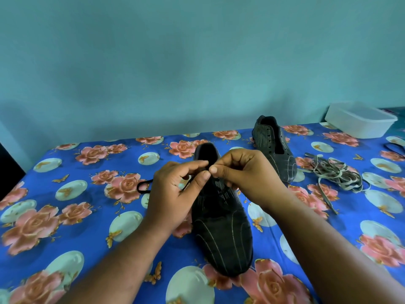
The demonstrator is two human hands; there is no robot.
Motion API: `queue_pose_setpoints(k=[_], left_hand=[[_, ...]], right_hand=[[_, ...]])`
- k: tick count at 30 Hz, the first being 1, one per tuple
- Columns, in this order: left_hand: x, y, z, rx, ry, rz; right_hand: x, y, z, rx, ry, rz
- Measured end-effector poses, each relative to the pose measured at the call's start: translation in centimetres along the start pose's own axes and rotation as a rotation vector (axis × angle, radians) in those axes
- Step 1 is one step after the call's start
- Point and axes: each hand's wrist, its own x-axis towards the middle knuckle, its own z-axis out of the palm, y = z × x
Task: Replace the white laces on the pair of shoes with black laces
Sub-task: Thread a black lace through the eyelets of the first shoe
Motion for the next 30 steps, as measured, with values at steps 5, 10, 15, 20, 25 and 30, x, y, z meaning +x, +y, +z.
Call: queue_pose_setpoints(k=[5,10,15,20,25,30], left_hand=[[0.3,-0.4,0.4,0.101,0.037,0.043],[0.4,-0.3,0.4,0.123,0.084,0.002],[0.3,-0.2,0.5,-0.007,0.084,-0.065],[0.3,-0.4,0.8,-0.046,0.033,-0.103],[0.5,-0.8,1.3,0.028,-0.045,-0.108],[1.0,-0.4,1.7,0.176,-0.02,-0.127]], right_hand=[[0.0,-0.1,-0.2,-0.028,-0.047,0.017],[0.1,0.1,-1.3,-0.185,-0.012,-0.028],[0.4,1.2,-2.5,-0.607,0.042,0.012],[0.3,1.0,-2.4,-0.554,-0.139,0.042],[0.5,1.0,-1.8,-0.288,-0.133,0.01],[0.7,2.9,-1.4,-0.66,-0.09,-0.191]])
